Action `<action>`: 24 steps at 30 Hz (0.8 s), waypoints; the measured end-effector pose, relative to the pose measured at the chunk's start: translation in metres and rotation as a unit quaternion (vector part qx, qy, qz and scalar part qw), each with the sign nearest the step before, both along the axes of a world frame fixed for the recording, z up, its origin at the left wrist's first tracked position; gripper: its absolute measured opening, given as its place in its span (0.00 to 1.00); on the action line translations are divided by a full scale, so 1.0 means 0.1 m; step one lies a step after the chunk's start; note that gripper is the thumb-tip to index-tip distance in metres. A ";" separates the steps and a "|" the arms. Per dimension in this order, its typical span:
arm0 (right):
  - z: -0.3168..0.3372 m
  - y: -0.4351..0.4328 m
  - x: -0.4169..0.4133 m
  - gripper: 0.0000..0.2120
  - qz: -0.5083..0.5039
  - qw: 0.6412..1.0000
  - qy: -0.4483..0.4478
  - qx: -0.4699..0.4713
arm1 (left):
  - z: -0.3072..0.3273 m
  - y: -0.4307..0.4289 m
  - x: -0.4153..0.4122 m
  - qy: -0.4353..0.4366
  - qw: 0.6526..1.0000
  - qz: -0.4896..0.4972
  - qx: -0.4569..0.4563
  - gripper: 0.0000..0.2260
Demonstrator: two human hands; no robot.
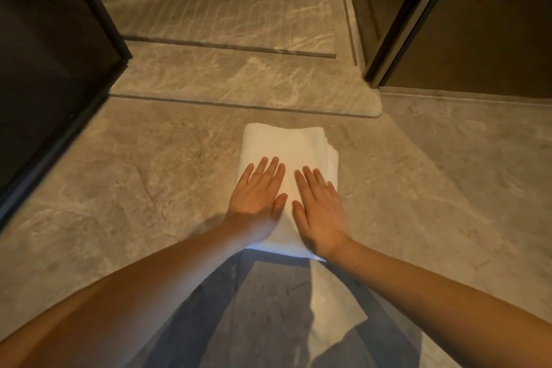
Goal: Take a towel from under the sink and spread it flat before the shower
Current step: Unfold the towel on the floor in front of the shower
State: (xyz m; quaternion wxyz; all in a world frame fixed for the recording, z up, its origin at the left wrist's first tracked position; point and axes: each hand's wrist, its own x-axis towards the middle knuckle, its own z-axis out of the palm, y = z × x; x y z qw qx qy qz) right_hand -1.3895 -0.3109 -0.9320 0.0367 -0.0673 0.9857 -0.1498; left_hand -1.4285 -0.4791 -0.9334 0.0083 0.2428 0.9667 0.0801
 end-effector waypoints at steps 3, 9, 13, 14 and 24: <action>-0.03 0.03 -0.02 0.29 0.005 1.000 0.004 0.003 | -0.04 0.01 0.01 0.007 1.000 0.010 0.017 0.27; -0.01 0.10 -0.17 0.29 0.028 1.000 0.003 -0.005 | -0.03 0.06 -0.10 -0.005 0.999 0.036 -0.010 0.28; 0.02 0.12 -0.32 0.28 0.033 0.999 -0.004 -0.016 | 0.02 0.08 -0.22 -0.022 0.999 0.034 -0.025 0.29; 0.03 0.12 -0.33 0.28 0.035 0.999 -0.005 -0.027 | 0.03 0.08 -0.24 -0.028 0.999 0.026 -0.034 0.28; 0.16 0.67 -0.03 0.22 -0.071 0.984 0.040 -0.158 | 0.26 0.11 0.40 -0.065 0.981 -0.181 0.015 0.37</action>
